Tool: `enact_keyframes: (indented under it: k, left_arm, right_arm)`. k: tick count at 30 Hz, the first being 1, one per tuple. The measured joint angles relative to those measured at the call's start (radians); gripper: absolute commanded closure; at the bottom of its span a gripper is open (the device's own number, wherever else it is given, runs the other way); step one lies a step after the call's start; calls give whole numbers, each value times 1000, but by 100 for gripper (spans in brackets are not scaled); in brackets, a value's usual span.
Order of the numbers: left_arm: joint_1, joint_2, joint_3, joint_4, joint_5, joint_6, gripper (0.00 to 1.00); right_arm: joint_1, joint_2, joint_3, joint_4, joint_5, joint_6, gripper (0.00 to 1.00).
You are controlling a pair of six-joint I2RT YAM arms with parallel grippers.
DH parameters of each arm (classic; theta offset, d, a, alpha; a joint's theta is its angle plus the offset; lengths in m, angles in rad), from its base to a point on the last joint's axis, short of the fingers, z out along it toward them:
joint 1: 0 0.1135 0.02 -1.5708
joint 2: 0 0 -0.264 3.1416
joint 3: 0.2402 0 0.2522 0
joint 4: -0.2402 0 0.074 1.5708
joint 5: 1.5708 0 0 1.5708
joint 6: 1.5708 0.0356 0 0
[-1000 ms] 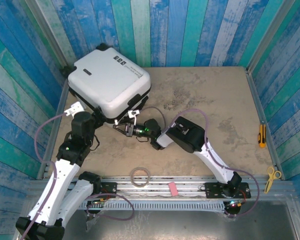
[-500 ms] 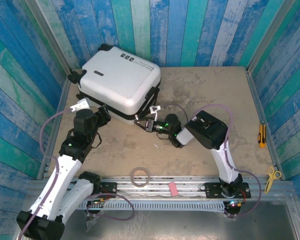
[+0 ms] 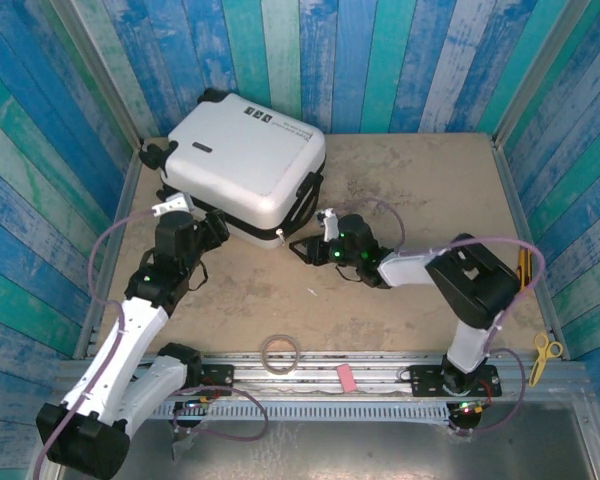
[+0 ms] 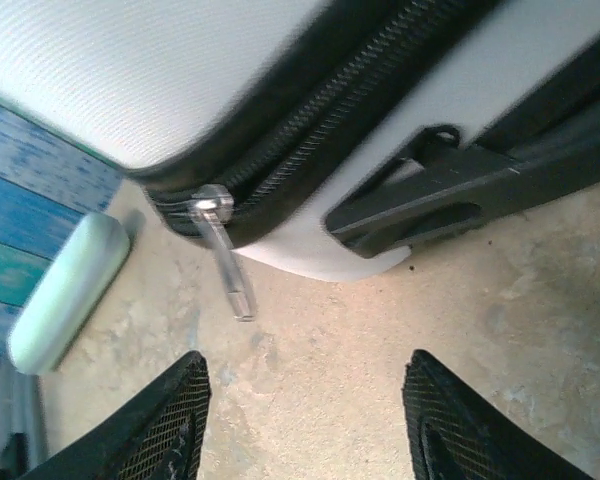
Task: Pack the luggage
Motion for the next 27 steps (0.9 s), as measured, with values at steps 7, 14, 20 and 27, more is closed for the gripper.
enact_keyframes:
  k: [7, 14, 20, 27]
  left_arm:
    - [0, -4, 0, 18, -16, 21, 21]
    - [0, -41, 0, 34, -24, 27, 20]
    - [0, -56, 0, 37, -26, 30, 20]
    - [0, -60, -2, 38, -26, 31, 19]
  right_arm:
    - [200, -45, 152, -338, 380, -193, 37]
    - [281, 69, 336, -535, 652, -212, 42]
    - [289, 196, 470, -661, 781, -202, 48]
    - [291, 261, 560, -730, 871, -202, 61]
